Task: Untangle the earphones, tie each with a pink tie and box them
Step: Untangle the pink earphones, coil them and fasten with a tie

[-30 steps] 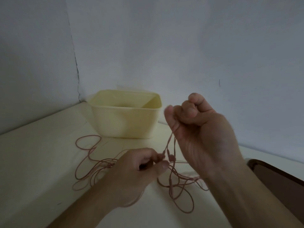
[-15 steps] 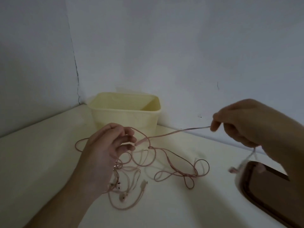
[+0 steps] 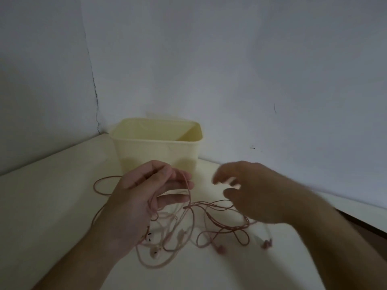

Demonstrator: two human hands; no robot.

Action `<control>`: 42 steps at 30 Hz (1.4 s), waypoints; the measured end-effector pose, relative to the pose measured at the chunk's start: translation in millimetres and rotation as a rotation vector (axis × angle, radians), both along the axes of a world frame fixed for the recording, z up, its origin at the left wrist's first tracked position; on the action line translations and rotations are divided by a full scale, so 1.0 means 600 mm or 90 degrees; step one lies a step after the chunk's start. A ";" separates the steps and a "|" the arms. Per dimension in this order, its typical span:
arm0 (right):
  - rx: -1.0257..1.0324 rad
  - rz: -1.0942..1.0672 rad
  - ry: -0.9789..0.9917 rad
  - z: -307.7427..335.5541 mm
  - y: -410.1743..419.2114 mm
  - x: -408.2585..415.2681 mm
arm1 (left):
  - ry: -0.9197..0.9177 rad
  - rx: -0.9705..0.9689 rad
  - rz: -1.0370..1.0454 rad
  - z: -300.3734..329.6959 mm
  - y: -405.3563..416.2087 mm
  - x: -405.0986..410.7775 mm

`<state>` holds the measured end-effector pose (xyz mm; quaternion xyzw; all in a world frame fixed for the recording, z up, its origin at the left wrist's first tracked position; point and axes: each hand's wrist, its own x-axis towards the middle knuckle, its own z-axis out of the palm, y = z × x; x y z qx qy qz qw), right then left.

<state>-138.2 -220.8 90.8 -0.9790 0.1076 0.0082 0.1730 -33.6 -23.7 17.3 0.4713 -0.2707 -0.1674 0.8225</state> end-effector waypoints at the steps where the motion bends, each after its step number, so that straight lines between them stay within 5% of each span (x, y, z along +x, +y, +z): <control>1: 0.006 0.050 -0.030 -0.006 0.013 0.003 | 0.003 -0.003 -0.006 0.001 -0.001 -0.001; 4: 0.064 0.165 -0.083 -0.034 0.050 0.020 | 0.015 -0.023 -0.018 0.005 0.000 -0.002; 11: 0.223 0.133 -0.062 -0.023 0.045 0.017 | 0.066 -0.102 0.036 0.010 0.010 0.021; 18: 0.203 0.046 -0.052 -0.015 0.019 0.013 | 0.094 -0.138 0.113 0.003 0.025 0.048; 37: 0.829 -0.039 -0.590 0.014 -0.029 0.004 | 0.056 0.184 0.441 -0.016 0.015 0.059; 42: 0.841 -0.086 -0.677 0.018 -0.045 0.001 | 0.073 0.237 0.483 -0.022 0.022 0.068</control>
